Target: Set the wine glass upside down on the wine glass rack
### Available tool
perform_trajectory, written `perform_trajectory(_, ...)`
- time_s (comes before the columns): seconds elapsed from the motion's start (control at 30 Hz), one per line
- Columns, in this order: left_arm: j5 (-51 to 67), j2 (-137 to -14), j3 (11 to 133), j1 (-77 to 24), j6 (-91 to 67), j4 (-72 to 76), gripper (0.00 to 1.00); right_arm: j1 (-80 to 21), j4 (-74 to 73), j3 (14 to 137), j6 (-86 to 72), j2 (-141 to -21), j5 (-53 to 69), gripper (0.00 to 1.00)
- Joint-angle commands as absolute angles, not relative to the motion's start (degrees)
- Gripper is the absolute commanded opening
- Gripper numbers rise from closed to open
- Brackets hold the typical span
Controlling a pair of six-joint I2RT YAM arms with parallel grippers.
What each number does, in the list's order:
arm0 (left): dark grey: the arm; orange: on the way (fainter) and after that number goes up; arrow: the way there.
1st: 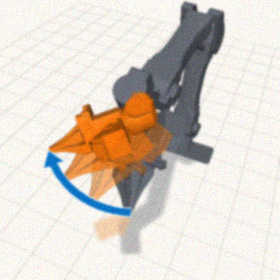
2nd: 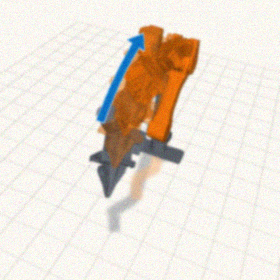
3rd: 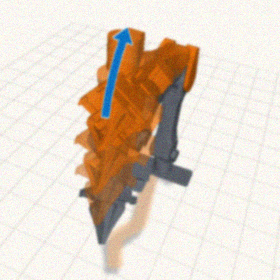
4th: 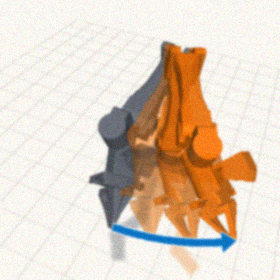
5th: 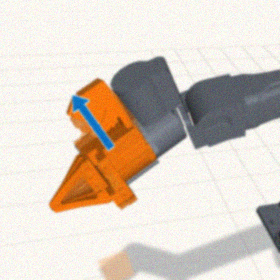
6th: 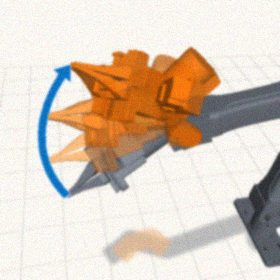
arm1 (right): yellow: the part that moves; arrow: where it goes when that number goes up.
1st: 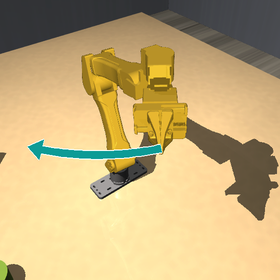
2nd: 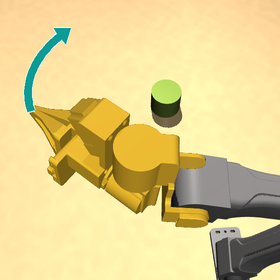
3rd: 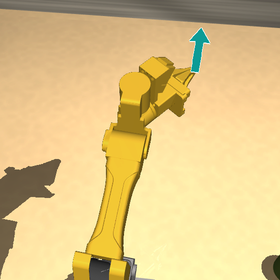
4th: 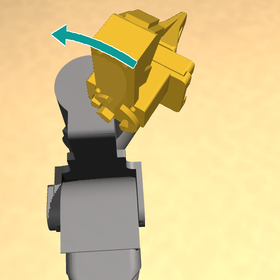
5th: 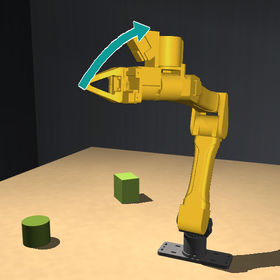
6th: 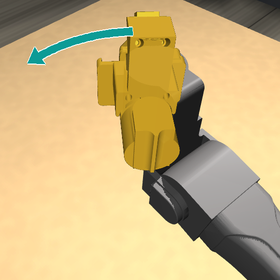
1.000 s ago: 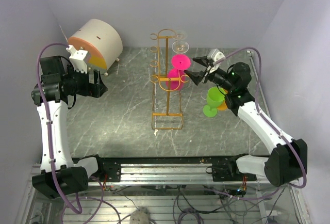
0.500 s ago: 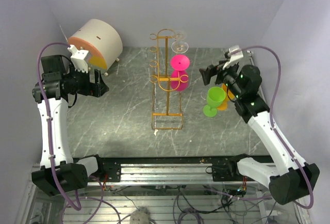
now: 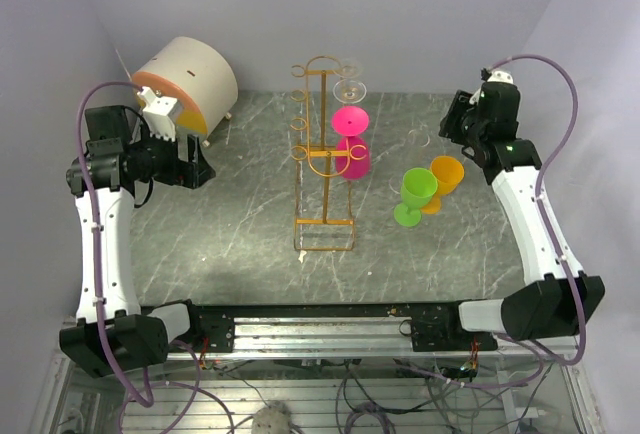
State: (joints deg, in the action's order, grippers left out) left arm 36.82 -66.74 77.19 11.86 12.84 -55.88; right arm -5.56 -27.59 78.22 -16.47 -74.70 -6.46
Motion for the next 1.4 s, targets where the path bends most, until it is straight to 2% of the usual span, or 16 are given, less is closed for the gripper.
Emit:
perform_trajectory(0.0,36.54,-65.60,78.05,10.56,13.62,-55.96,0.98,-4.06,-34.84,78.57,-19.94,-76.64,-4.46,0.42)
perform_trajectory(0.1,36.26,-65.49,77.79,10.13,13.62,-55.78,0.98,-4.07,-35.09,78.73,-20.27,-78.36,-2.27,0.39)
perform_trajectory(1.17,34.79,-65.67,76.25,8.76,14.06,-55.20,0.98,-4.87,-28.81,79.78,-20.56,-88.72,-0.54,0.39)
perform_trajectory(1.27,34.76,-65.65,76.29,8.70,14.07,-55.26,0.98,-5.32,-29.41,80.31,-20.21,-89.71,-1.30,0.35)
perform_trajectory(1.37,34.82,-65.65,76.29,8.73,14.05,-55.27,0.98,-5.60,-29.73,80.51,-20.17,-90.05,-1.23,0.25)
